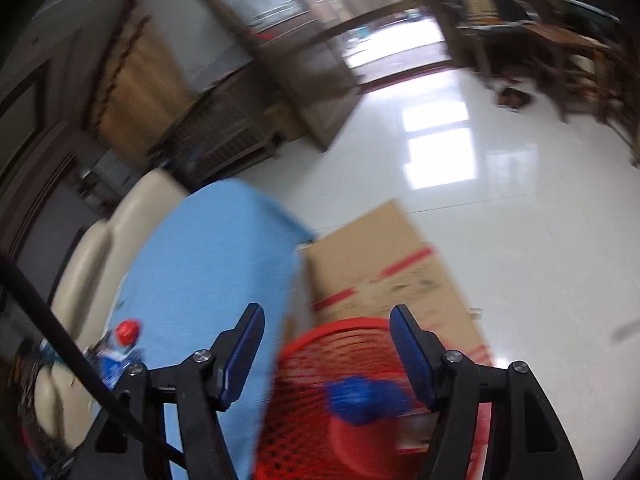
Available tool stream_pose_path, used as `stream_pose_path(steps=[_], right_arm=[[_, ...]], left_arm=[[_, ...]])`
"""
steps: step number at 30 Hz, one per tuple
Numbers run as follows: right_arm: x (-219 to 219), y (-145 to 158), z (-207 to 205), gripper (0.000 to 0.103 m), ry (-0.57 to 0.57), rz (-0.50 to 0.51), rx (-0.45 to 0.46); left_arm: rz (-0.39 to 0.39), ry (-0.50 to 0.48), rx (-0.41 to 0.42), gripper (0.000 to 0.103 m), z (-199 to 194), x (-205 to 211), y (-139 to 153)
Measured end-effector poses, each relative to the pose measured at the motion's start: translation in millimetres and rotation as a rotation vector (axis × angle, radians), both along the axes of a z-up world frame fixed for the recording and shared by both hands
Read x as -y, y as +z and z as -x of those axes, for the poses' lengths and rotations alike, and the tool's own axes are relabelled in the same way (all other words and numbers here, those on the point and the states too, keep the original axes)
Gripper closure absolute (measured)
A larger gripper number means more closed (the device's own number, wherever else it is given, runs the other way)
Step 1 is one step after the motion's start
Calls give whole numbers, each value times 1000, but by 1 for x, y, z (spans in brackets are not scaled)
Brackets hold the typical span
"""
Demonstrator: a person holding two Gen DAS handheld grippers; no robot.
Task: Collect trash
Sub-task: 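Move both open tools back over the table items, then grasp the blue toothpaste box with the right tool while the left tool grasps the red mesh bag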
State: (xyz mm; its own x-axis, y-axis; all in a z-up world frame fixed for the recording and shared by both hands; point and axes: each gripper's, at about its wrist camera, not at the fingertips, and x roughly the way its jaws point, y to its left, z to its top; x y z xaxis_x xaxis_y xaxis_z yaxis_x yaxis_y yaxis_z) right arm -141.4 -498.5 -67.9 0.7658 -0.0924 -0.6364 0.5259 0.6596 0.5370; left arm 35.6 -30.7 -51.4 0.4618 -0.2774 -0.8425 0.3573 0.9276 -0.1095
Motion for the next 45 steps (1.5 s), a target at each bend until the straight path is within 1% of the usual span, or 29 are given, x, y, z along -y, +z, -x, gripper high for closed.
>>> stream_pose_path(steps=[3, 6, 11, 13, 16, 18, 21, 23, 25, 28, 33, 35, 38, 41, 42, 43, 44, 45], right_arm=[[-55, 5, -58, 34, 199, -57, 34], [-108, 8, -113, 34, 390, -119, 48], [-176, -3, -188, 33, 571, -251, 54], [-200, -6, -210, 30, 620, -280, 37], [-226, -18, -241, 27, 645, -313, 6], [-235, -27, -258, 26, 642, -324, -20], [-248, -40, -277, 25, 608, -340, -49], [-249, -46, -285, 23, 575, -339, -65], [-252, -54, -297, 21, 564, -366, -85], [-258, -62, -312, 21, 535, -372, -107], [-266, -65, -326, 22, 507, -321, -122], [-270, -66, -328, 36, 521, -295, -121], [-269, -62, -321, 42, 537, -269, -84], [-266, -53, -310, 42, 544, -214, -73], [-265, -50, -305, 42, 550, -204, -63], [-263, -47, -299, 42, 558, -194, -52], [-262, -44, -294, 42, 564, -182, -43], [-260, -41, -287, 42, 572, -166, -33]], left_arm=[[2, -6, 3, 36, 0, -5, -3], [1, -12, 4, 35, -2, -4, -9], [26, -15, -8, 35, -9, -16, -20], [37, -2, -17, 35, -14, -26, -22], [63, 17, -25, 35, -22, -39, -22], [89, 28, -33, 35, -29, -49, -21], [135, 41, -41, 34, -39, -59, -14], [165, 48, -42, 32, -46, -63, -9], [188, 58, -44, 31, -54, -63, -5], [189, 77, -63, 31, -67, -58, -6], [186, 124, -121, 31, -89, -45, -13], [191, 146, -141, 31, -99, -39, -16], [181, 165, -154, 31, -109, -30, -22], [163, 169, -167, 33, -114, -20, -30], [164, 165, -168, 39, -113, -17, -33], [163, 153, -168, 51, -113, -13, -36], [155, 148, -172, 59, -113, -10, -38], [144, 151, -172, 60, -113, -8, -42]])
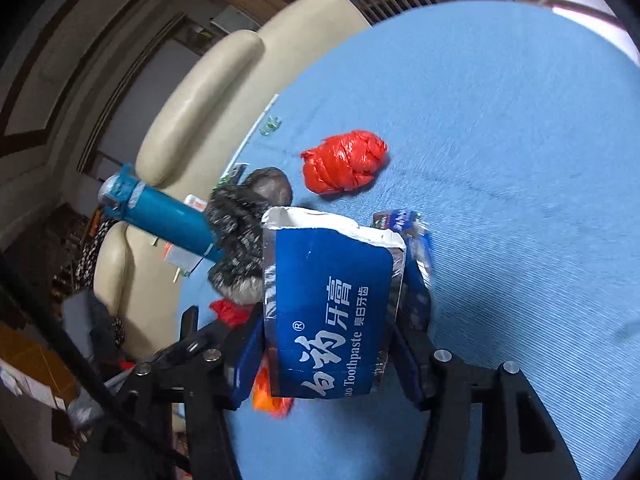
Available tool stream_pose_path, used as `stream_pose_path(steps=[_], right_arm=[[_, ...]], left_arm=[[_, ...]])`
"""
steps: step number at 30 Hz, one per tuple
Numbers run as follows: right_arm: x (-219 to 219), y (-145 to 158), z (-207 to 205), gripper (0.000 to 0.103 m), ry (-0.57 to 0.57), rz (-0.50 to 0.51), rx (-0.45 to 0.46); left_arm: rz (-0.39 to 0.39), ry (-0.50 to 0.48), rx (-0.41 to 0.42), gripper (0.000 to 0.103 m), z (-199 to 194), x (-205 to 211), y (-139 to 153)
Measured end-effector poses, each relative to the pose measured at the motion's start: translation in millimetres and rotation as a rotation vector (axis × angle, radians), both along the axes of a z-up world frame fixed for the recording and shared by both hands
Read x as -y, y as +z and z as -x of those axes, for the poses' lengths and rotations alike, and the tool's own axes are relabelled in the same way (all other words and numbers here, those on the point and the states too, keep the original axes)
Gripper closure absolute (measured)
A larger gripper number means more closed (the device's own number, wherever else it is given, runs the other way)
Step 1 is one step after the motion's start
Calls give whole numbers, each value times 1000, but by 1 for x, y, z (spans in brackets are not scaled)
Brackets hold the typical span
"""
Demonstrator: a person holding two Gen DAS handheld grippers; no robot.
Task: Collect trash
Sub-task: 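Grasp the blue toothpaste box with the right tool while the left tool grasps the red mesh bag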
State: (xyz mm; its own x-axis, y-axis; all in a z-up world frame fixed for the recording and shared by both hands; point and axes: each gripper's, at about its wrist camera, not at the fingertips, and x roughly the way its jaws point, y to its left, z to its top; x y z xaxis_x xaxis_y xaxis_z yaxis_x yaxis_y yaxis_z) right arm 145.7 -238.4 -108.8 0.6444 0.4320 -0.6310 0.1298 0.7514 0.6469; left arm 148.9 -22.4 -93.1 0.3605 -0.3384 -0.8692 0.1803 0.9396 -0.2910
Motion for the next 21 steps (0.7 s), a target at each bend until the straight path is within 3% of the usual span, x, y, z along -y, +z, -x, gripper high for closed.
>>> stream_pose_path(steps=[5, 9, 21], right_arm=[[14, 15, 43, 42, 4, 57, 79], [28, 27, 78, 42, -30, 122, 133], [63, 42, 137, 42, -142, 208, 197]], left_arm=[[-12, 14, 43, 69, 11, 2, 1], [-10, 21, 81, 71, 24, -5, 11], [-58, -33, 298, 72, 83, 5, 82]])
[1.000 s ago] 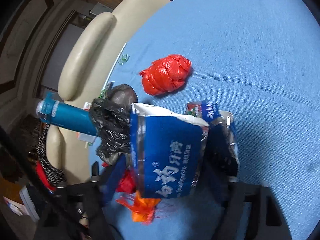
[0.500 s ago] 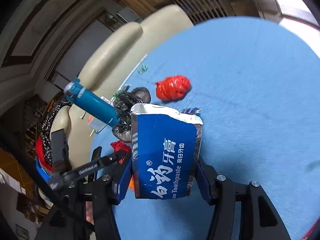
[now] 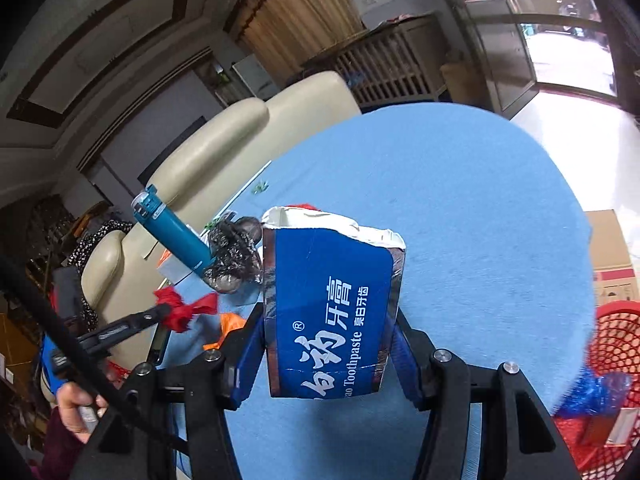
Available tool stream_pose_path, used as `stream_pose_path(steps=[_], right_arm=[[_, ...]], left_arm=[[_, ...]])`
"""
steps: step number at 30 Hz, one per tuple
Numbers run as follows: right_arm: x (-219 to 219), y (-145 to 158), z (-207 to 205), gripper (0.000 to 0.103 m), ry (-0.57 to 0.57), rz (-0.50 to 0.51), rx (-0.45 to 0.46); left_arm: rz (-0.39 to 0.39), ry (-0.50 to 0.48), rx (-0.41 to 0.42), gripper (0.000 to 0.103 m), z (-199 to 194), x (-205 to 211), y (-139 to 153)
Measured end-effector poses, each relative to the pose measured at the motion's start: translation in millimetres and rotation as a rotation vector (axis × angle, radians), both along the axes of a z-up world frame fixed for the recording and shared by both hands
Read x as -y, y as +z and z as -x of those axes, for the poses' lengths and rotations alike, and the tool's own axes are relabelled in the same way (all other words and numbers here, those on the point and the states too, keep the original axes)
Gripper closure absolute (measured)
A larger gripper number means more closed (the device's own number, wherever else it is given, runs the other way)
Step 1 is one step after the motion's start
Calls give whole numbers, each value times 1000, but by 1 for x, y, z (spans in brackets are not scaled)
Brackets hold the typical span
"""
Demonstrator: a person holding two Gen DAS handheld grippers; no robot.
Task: Collect trash
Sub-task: 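Carry both held items over the red basket and open both tools to drop them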
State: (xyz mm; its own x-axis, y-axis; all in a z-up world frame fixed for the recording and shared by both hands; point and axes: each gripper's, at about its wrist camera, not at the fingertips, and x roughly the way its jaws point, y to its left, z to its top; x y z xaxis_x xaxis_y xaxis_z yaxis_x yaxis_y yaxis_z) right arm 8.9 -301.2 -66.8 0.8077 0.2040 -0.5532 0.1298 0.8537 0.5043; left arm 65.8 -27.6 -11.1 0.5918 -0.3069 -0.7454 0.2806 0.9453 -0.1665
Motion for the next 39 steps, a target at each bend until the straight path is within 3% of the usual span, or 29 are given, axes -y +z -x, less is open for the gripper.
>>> stream_pose_path(steps=[6, 14, 23, 39], right_arm=[[8, 6, 19, 42, -24, 16, 19], [15, 15, 45, 42, -57, 33, 56], [29, 22, 70, 42, -84, 26, 92], [56, 19, 110, 42, -161, 3, 107]], left_arm=[[-58, -91, 100, 72, 34, 38, 27], [-170, -177, 203, 72, 69, 87, 42], [-229, -246, 283, 71, 94, 125, 53], [-288, -369, 341, 71, 128, 182, 56]])
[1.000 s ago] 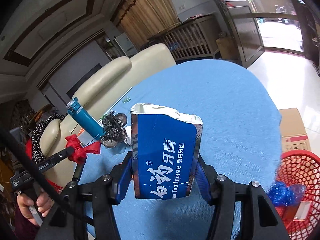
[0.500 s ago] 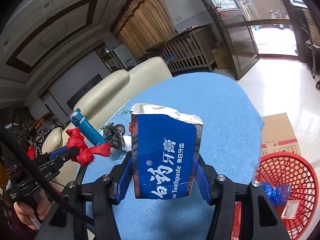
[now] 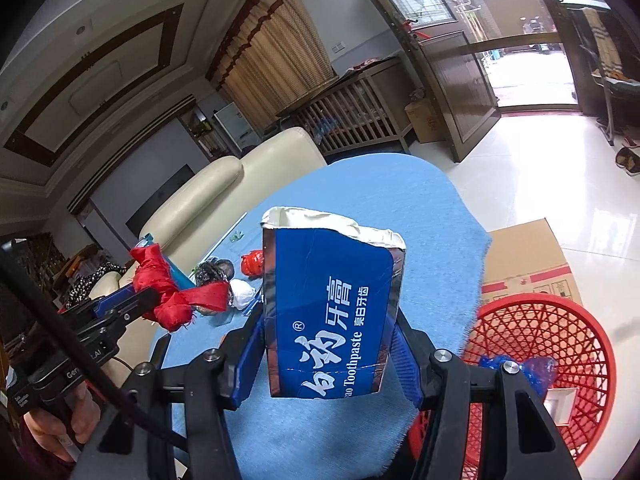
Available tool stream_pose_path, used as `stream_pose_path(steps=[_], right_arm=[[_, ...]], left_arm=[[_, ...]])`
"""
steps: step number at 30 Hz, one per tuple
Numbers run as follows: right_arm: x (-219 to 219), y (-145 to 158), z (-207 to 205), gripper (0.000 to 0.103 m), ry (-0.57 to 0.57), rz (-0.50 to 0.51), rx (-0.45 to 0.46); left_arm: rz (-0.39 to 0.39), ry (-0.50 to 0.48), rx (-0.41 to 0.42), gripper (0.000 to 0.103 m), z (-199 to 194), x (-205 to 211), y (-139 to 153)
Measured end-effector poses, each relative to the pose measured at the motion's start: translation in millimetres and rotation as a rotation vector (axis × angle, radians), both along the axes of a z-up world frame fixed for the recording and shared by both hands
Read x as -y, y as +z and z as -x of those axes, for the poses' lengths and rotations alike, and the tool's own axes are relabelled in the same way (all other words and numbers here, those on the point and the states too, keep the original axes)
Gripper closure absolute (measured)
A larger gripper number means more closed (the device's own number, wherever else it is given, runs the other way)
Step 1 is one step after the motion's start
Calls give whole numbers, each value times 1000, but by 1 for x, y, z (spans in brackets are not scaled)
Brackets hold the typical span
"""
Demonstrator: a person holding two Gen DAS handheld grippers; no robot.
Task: Collect trash
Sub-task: 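Carry both held items over the red basket and open both tools to drop them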
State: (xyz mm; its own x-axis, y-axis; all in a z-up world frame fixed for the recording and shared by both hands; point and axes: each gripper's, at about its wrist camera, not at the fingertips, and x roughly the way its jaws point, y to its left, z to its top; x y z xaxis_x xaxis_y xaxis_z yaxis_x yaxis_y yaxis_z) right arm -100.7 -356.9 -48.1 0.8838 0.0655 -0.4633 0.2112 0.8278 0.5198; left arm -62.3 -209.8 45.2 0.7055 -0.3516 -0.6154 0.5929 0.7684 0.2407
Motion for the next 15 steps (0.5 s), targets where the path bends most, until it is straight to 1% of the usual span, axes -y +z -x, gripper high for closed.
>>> stream_pose_path(steps=[15], right_arm=[[34, -3, 37, 42, -100, -23, -9]], left_arm=[[-46, -97, -7, 71, 22, 50, -7]])
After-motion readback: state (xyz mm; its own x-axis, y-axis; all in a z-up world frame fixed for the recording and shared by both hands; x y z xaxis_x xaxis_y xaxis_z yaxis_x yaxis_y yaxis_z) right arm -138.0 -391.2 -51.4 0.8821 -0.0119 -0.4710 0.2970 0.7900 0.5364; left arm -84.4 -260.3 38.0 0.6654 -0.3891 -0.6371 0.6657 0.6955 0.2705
